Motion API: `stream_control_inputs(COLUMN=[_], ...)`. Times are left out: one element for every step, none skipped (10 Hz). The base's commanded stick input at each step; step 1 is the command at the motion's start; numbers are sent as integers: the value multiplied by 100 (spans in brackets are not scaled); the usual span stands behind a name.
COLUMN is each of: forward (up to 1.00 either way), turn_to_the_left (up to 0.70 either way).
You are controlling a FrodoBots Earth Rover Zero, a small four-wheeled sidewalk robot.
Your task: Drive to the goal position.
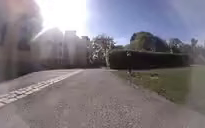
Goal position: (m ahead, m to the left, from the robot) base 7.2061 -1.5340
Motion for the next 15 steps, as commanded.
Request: stream_control_inputs(forward=[100, 100, 100, 100, 100, 100, 100, 100, 100, 100, 100, 100, 100, 100, 100], turn_to_the_left=[0, 0, 0, 0, 0, 0, 0, 0, 0, 0, 0, 0, 0, 0, 0])
